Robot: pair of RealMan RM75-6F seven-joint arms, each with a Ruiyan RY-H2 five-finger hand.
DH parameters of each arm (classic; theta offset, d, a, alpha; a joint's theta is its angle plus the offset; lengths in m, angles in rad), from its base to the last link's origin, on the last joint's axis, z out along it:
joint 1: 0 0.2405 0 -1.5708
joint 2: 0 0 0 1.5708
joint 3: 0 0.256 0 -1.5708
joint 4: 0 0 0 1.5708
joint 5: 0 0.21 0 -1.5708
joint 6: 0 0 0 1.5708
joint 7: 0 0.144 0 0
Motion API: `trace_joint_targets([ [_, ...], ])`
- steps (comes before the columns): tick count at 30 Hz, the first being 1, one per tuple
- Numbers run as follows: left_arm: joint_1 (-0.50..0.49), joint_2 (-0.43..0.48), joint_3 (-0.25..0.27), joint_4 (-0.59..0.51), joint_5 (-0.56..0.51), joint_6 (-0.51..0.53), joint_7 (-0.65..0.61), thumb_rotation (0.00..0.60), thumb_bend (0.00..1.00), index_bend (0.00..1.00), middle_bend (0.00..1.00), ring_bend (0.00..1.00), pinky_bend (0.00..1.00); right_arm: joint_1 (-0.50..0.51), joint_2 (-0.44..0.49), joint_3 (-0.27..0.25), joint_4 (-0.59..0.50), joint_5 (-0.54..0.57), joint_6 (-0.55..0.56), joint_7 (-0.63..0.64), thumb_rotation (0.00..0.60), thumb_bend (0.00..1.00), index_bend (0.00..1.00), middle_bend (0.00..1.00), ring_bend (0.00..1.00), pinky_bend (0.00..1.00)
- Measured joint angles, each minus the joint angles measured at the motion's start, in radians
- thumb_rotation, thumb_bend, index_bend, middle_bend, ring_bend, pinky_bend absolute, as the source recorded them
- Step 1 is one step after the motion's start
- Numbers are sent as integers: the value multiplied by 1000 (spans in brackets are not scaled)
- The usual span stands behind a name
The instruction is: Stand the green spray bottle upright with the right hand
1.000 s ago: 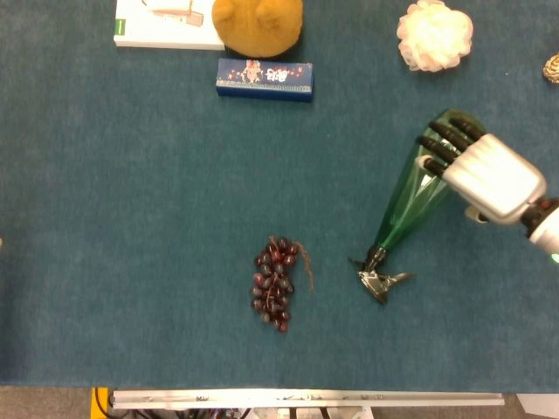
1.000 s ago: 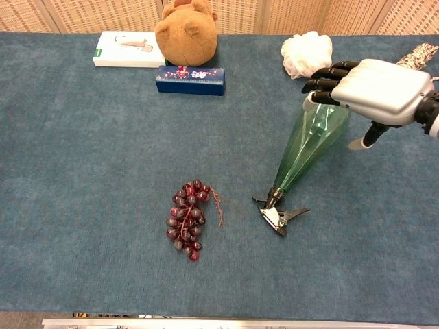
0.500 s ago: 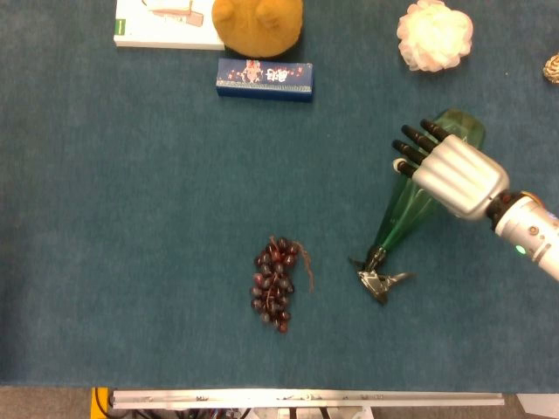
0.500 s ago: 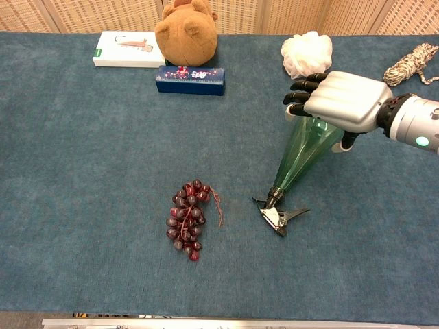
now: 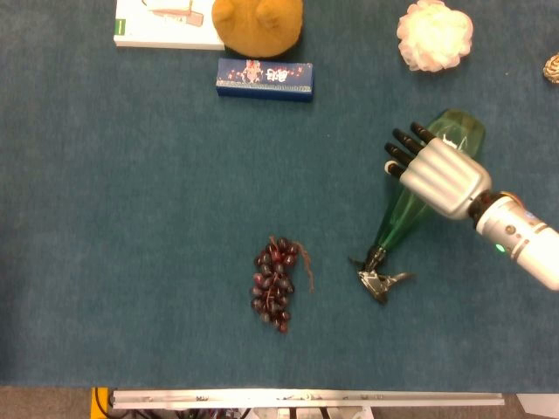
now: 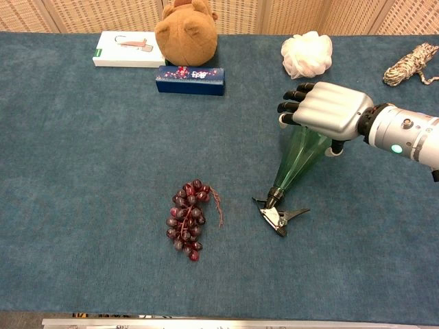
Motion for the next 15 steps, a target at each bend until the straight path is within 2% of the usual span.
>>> trace_joint_targets([
  [15, 6, 15, -2, -13, -18, 0, 6, 600, 111, 550, 470, 450, 570, 43, -44, -40, 29, 105, -4, -65, 600, 0, 263, 165, 74, 138],
])
